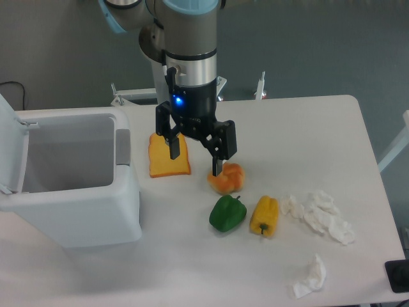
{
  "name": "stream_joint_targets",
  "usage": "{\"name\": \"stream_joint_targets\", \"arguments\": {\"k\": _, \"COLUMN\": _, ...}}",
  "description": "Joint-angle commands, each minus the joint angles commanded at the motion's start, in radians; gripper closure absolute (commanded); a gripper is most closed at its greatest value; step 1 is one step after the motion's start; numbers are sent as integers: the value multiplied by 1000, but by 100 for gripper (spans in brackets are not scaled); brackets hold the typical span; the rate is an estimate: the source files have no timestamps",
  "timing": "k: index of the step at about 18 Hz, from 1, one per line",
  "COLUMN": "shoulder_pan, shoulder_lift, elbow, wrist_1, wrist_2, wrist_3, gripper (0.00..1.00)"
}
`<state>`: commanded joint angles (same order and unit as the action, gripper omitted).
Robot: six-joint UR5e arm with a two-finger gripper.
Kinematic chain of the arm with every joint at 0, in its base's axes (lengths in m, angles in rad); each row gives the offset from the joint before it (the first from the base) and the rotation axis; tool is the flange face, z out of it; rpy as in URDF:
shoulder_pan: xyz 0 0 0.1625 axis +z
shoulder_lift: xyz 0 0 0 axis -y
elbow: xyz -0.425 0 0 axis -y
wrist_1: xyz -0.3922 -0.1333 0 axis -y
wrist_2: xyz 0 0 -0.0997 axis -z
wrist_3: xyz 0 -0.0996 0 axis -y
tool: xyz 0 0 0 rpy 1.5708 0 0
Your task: Close the trash can
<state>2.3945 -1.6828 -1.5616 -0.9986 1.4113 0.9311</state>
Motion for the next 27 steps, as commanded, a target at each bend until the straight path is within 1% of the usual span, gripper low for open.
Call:
{"name": "stream_joint_targets", "arguments": {"k": 4, "shoulder_pan": 2, "shoulder_lift": 0, "elbow": 3, "wrist_1": 0, "wrist_2": -15, "wrist_3": 3, "gripper": 0}}
{"name": "stream_joint_targets", "arguments": {"k": 6, "shoulder_pan": 11, "shoulder_lift": -2, "elbow": -3, "wrist_1": -2, "wrist_2": -84, "wrist_3": -3, "gripper": 0}}
{"name": "stream_joint_targets", "arguments": {"k": 7, "shoulder_pan": 30, "shoulder_lift": -2, "elbow": -5, "wrist_1": -2, "wrist_2": -125, "wrist_3": -14, "gripper": 0}}
{"name": "stream_joint_targets", "arguments": {"k": 9, "shoulder_pan": 51, "shoulder_lift": 2, "elbow": -6, "wrist_1": -2, "wrist_2": -172, "wrist_3": -23, "gripper": 0}}
{"name": "stream_joint_targets", "arguments": {"k": 12, "shoulder_pan": 55, "shoulder_lift": 6, "elbow": 5, "wrist_1": 0, "wrist_2": -179, "wrist_3": -52, "gripper": 0}}
{"name": "stream_joint_targets", "arguments": {"k": 16, "shoulder_pan": 64, "shoulder_lift": 6, "elbow": 26, "wrist_1": 0, "wrist_2": -224, "wrist_3": -106, "gripper": 0}}
{"name": "stream_joint_targets", "arguments": {"k": 21, "shoulder_pan": 61, "shoulder_lift": 14, "elbow": 34, "wrist_1": 0, "wrist_2": -226, "wrist_3": -293, "gripper": 0}}
{"name": "stream_joint_targets", "arguments": {"k": 27, "shoulder_pan": 55, "shoulder_lift": 15, "elbow": 34, "wrist_1": 0, "wrist_2": -229, "wrist_3": -310, "gripper": 0}}
